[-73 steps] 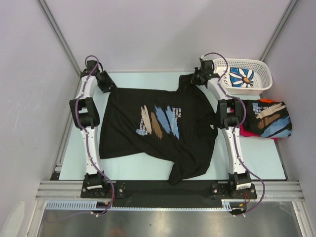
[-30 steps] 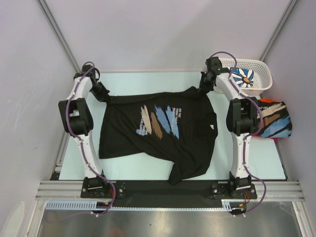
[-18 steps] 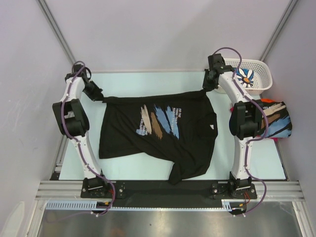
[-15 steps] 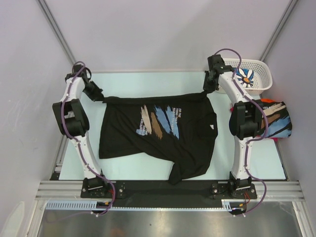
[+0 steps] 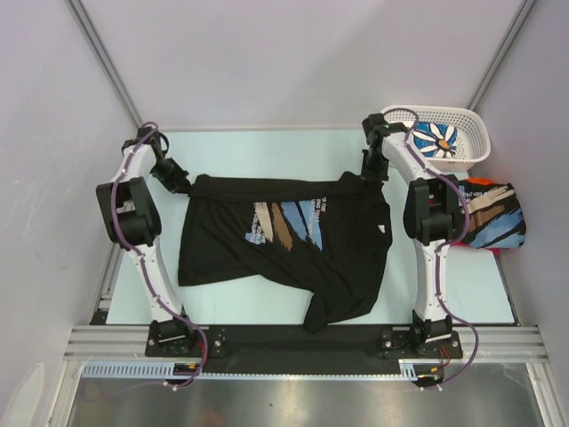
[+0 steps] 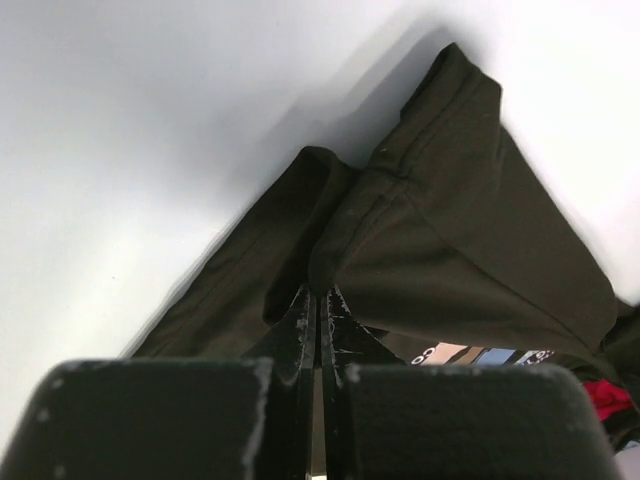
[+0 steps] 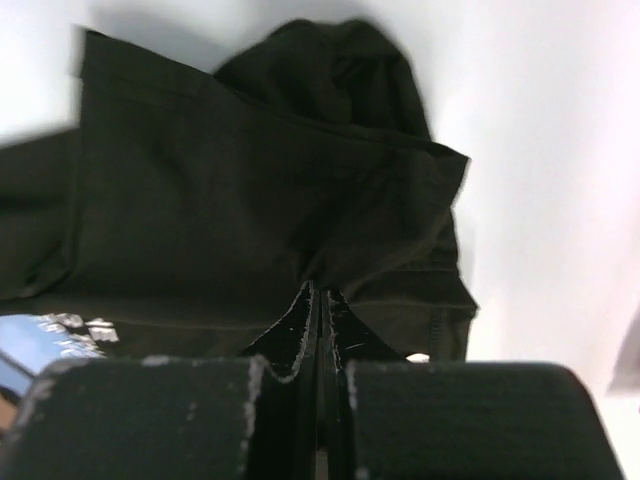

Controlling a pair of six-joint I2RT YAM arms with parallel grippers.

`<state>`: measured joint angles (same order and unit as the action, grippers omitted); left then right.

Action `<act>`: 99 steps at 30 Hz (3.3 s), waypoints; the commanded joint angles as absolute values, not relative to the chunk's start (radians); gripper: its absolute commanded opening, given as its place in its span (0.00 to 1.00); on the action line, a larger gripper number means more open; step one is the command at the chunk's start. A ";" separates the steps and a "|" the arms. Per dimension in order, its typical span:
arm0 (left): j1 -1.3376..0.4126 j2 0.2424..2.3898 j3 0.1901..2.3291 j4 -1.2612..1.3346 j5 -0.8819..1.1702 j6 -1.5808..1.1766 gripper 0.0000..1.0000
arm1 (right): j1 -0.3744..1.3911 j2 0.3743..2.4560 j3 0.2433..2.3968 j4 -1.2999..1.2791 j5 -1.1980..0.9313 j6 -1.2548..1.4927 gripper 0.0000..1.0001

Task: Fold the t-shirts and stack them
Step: Fold the flattened tshirt in 1/3 of the way

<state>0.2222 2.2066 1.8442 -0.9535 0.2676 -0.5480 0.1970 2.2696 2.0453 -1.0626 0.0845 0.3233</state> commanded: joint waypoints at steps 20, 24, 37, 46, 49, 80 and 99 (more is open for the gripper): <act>0.225 2.187 1.737 -1.057 0.231 -0.537 0.13 | 0.219 2.437 2.082 -1.315 0.055 0.347 0.00; 0.226 2.197 1.685 -1.054 0.247 -0.528 0.28 | 0.221 2.441 2.086 -1.333 0.044 0.344 0.06; 0.225 2.008 1.646 -1.042 0.199 -0.523 0.98 | 0.216 2.254 2.192 -1.341 0.055 0.311 0.65; 0.209 1.957 1.746 -1.059 0.262 -0.511 1.00 | 0.209 2.180 2.158 -1.169 0.032 0.293 0.75; 0.186 1.982 1.752 -1.025 0.311 -0.520 1.00 | 0.212 2.203 2.128 -1.094 0.023 0.284 0.75; 0.084 2.123 1.827 -1.051 0.322 -0.497 0.99 | 0.229 2.490 2.414 -1.118 -0.046 0.270 0.00; 0.084 2.140 1.812 -1.043 0.330 -0.468 1.00 | 0.334 2.160 2.134 -1.314 0.023 0.293 0.00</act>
